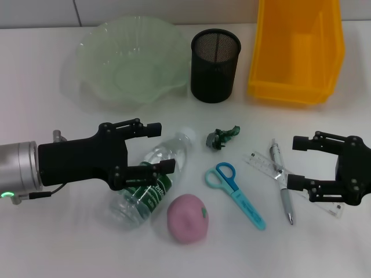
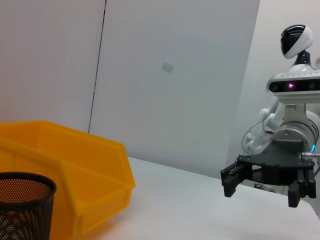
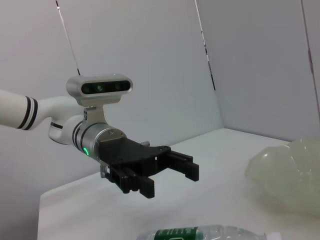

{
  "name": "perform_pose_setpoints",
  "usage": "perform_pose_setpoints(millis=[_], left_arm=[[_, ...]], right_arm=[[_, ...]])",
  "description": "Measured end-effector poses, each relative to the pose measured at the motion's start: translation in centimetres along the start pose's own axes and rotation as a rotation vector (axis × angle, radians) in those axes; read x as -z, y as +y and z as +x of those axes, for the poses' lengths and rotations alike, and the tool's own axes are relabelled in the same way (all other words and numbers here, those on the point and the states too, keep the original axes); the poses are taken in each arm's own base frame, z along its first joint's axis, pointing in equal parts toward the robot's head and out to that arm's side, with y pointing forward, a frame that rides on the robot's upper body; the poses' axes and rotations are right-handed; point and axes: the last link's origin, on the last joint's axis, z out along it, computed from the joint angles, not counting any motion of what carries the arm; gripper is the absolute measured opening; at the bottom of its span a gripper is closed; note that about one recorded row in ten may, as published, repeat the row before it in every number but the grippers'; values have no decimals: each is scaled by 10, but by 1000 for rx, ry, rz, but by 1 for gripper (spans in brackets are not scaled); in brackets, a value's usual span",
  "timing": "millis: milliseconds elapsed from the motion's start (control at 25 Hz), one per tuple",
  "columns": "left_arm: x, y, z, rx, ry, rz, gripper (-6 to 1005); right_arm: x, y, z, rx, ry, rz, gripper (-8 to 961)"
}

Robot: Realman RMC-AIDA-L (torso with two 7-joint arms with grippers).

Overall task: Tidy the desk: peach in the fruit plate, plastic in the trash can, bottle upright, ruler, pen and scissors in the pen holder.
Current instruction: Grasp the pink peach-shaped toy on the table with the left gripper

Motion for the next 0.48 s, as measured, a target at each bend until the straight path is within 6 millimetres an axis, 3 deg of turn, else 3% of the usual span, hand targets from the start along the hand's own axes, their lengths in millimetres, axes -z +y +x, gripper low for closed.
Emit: perform_pose_setpoints(millis=[480], left_arm=[[-8,5,1,-6,2,-48,800]], right_arm=[[1,-1,1,-7,-9,13,837]])
